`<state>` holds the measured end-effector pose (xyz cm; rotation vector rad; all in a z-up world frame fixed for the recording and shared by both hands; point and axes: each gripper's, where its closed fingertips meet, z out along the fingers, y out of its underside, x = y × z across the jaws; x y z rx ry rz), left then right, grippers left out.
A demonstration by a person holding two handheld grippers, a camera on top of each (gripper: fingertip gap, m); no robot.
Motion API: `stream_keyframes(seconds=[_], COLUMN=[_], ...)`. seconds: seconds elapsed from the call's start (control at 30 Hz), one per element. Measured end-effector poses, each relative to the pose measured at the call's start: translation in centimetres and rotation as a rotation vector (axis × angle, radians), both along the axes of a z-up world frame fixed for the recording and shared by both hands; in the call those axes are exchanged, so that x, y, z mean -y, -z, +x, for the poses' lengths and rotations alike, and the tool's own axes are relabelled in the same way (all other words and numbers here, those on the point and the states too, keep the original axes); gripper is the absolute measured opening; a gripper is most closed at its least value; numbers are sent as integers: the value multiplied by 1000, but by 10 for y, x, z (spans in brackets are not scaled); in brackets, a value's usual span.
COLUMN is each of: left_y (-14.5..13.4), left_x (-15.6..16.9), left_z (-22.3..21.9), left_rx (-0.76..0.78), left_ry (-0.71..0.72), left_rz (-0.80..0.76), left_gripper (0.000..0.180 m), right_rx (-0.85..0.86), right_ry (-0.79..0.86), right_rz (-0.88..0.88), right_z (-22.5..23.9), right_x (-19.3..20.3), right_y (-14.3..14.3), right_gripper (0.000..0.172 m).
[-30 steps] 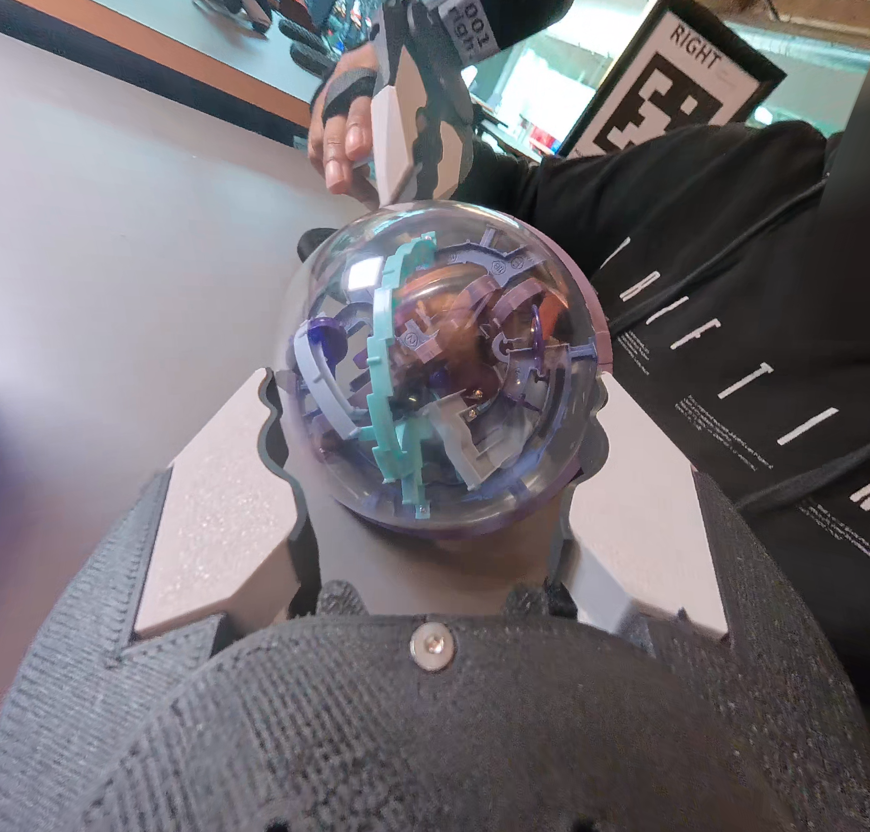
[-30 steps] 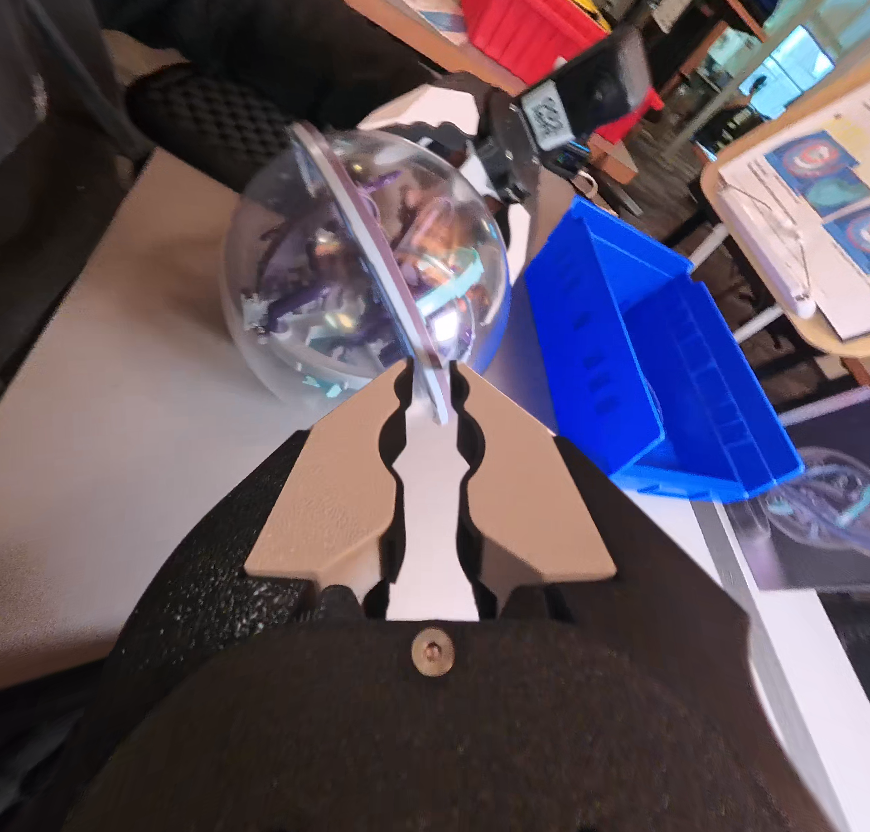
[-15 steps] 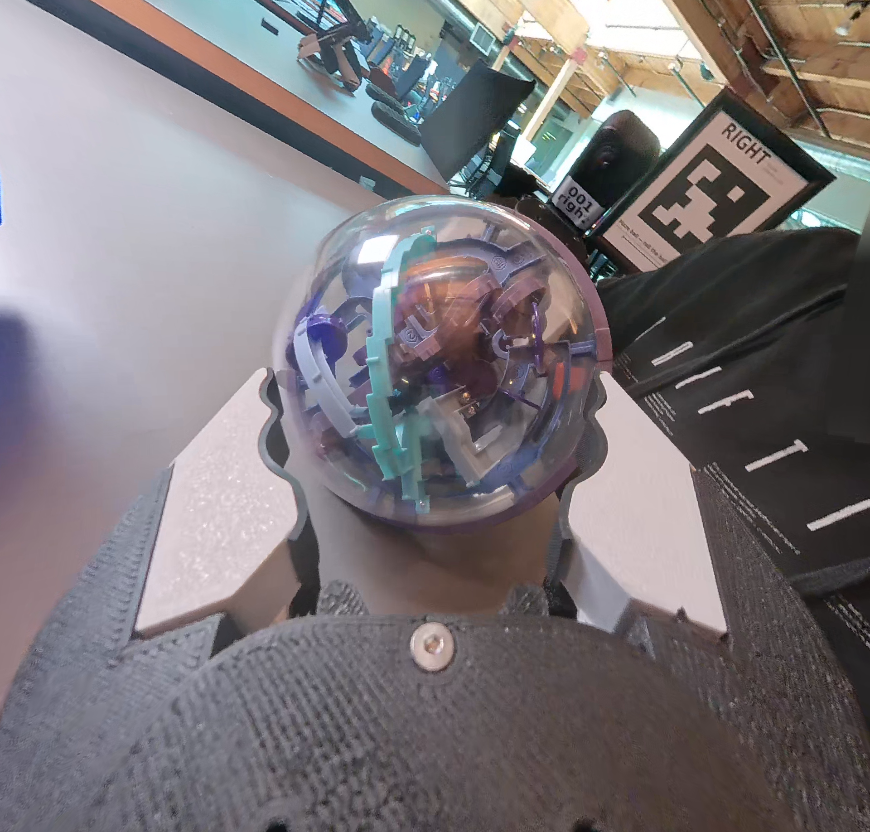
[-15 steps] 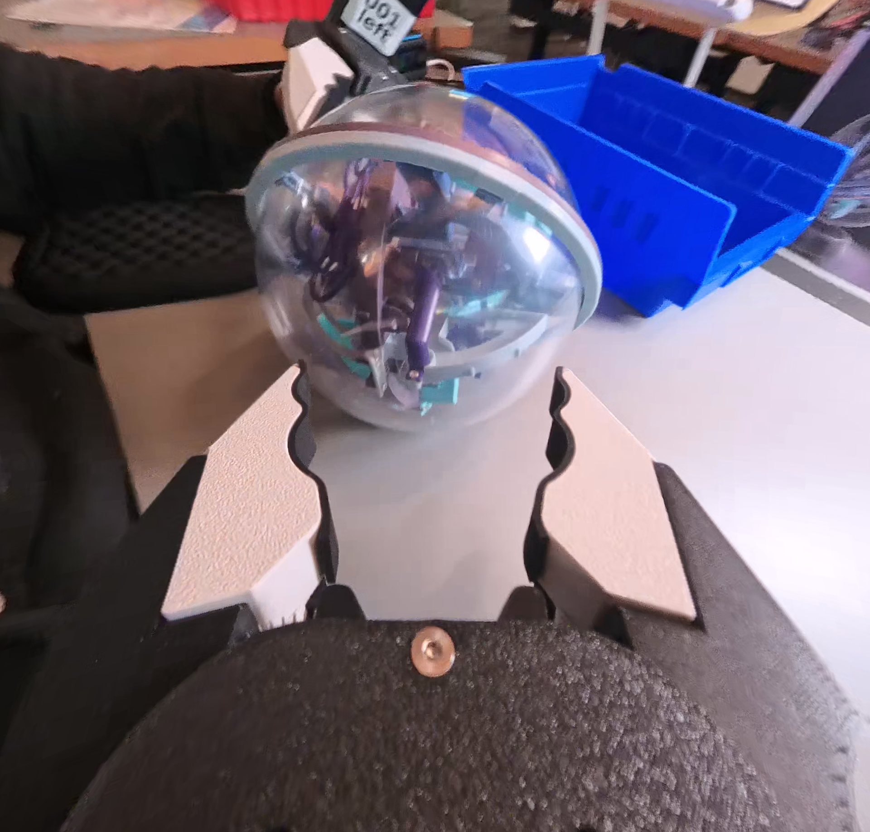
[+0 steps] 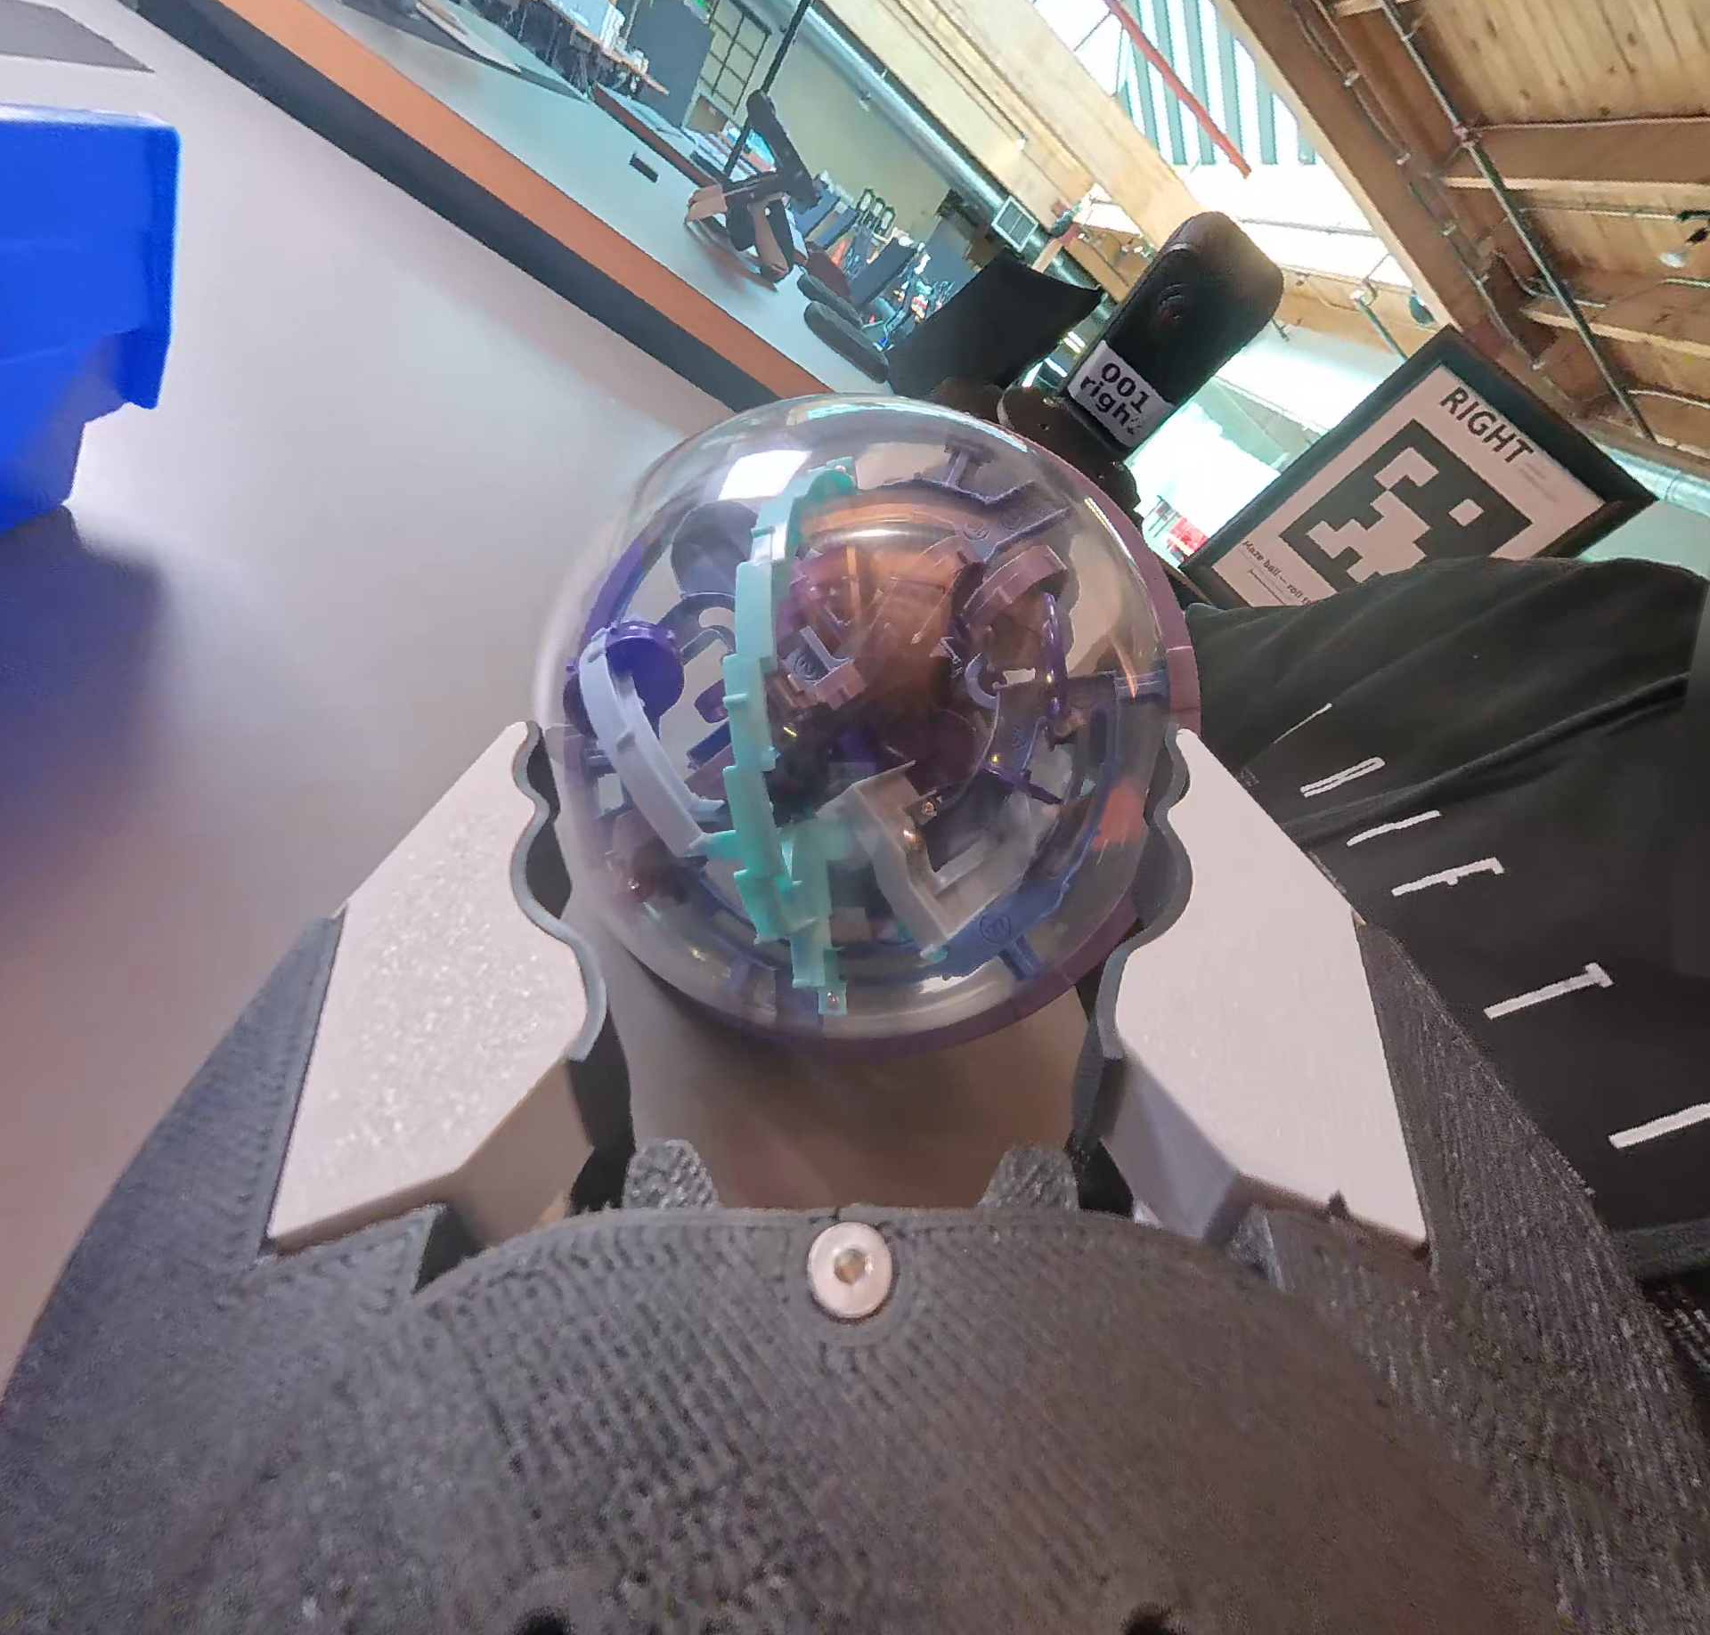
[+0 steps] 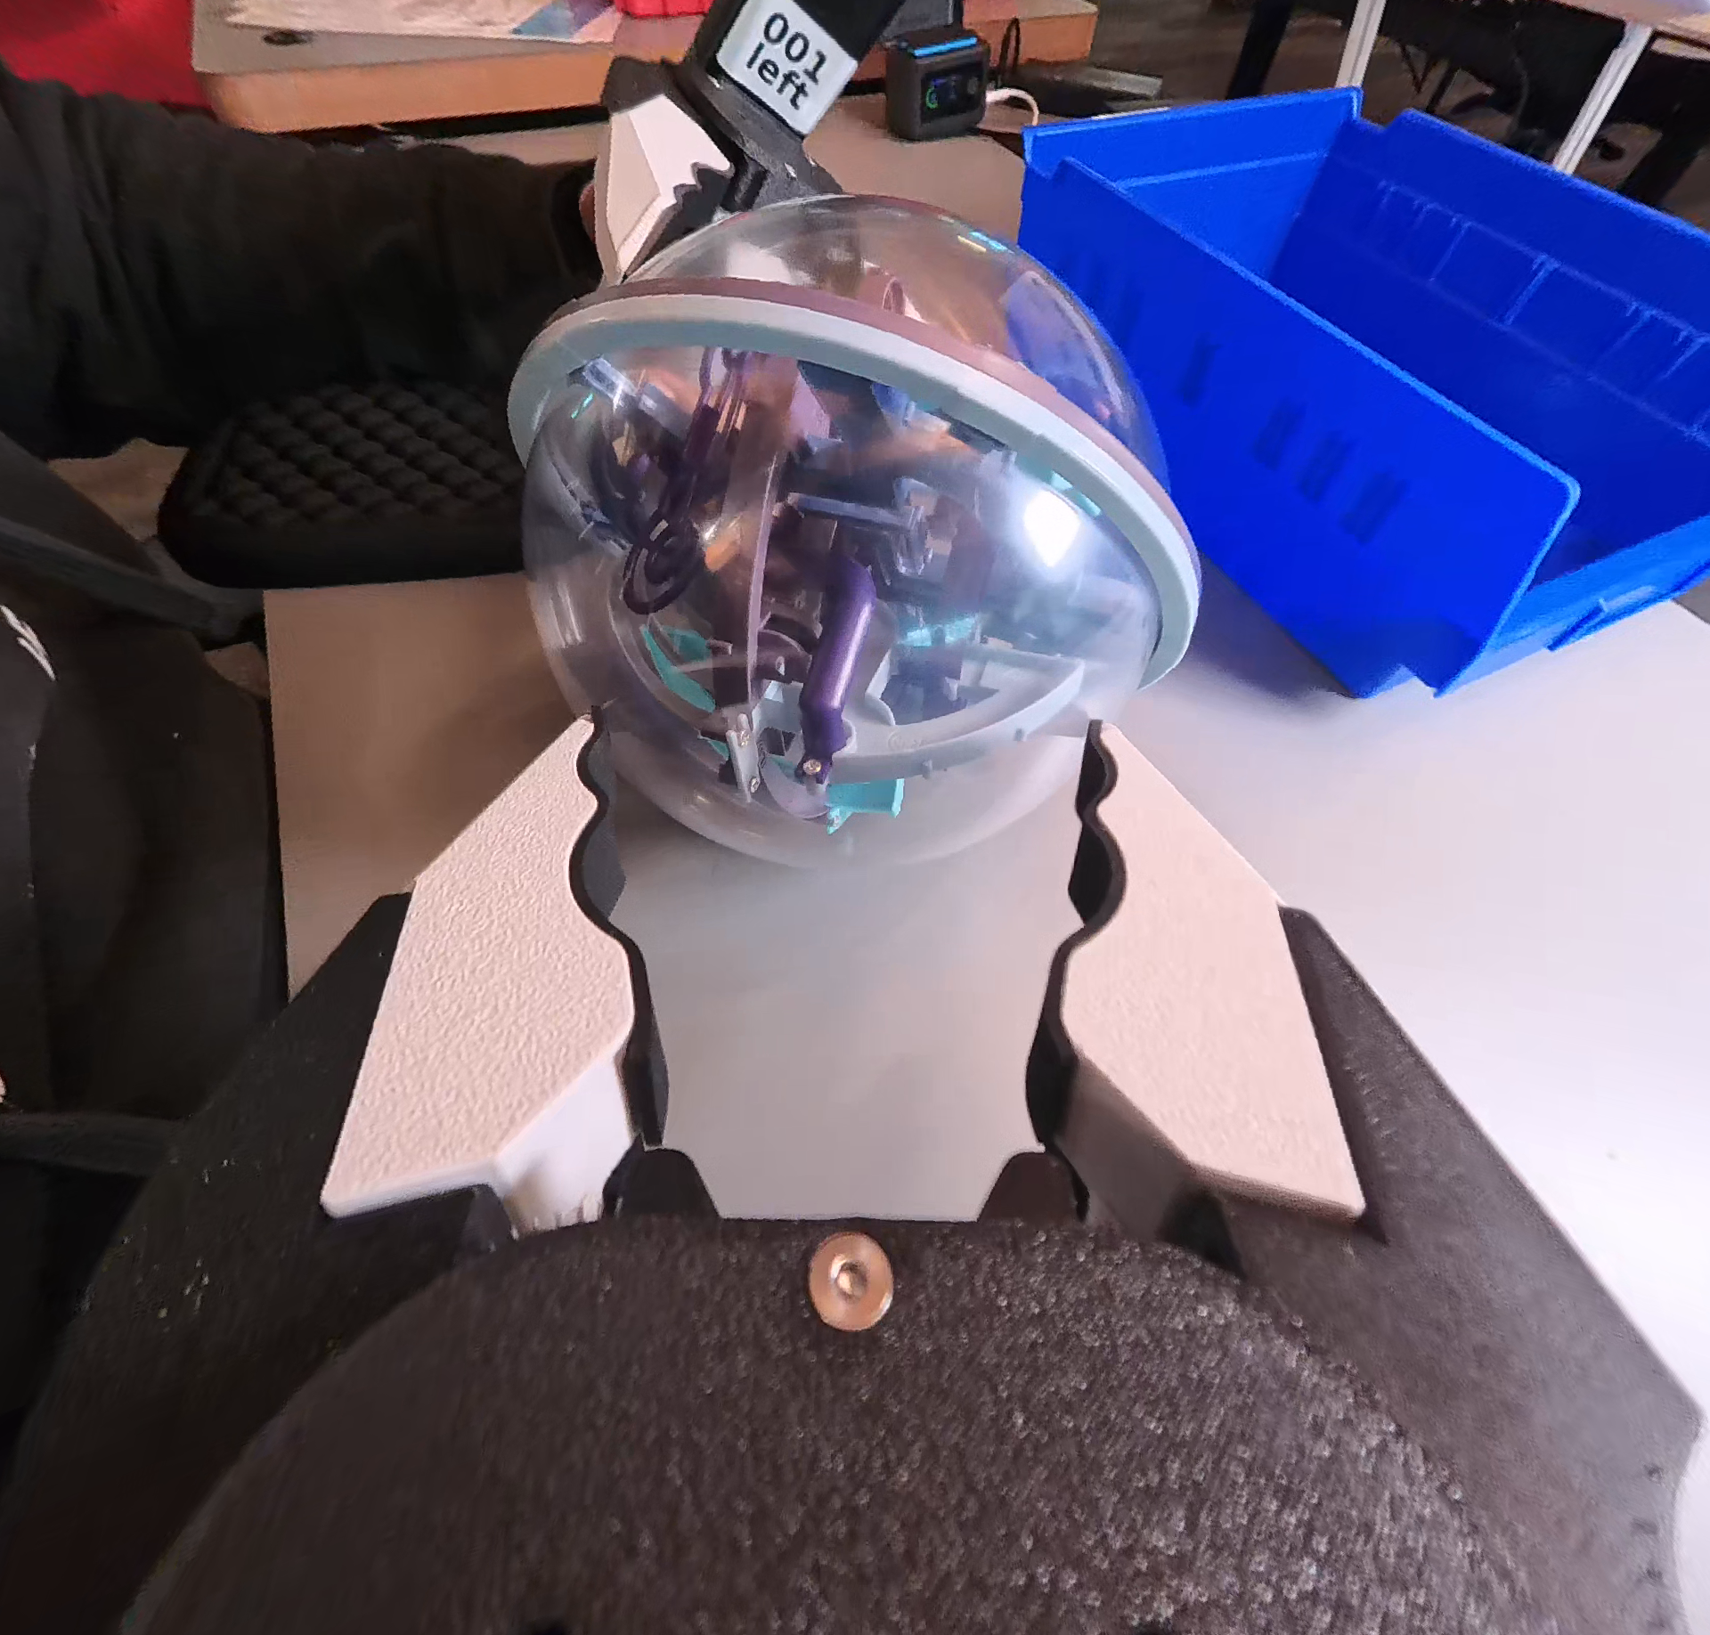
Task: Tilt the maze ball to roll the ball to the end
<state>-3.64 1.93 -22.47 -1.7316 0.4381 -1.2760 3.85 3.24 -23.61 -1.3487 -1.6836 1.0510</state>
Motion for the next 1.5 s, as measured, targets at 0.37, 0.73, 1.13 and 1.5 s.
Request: stream_keyframes(seconds=[0.37, 0.73, 1.13, 1.5], left_y=[0, -5, -3, -5], left_x=[4, -4, -7, -10], left_z=[0, -7, -14, -15], left_rx=[-34, -49, 15, 19], left_ry=[-4, -74, -83, -95], left_rz=[60, 99, 53, 43], left_gripper=[124, 124, 124, 124], right_rx=[-40, -78, -108, -111], right_ry=[-71, -64, -65, -57], right_rz=[75, 71, 5, -15], right_z=[-3, -10, -15, -17], right_x=[0, -7, -9, -10], right_y=[0, 8, 5, 7], right_gripper=[102, 102, 101, 101])
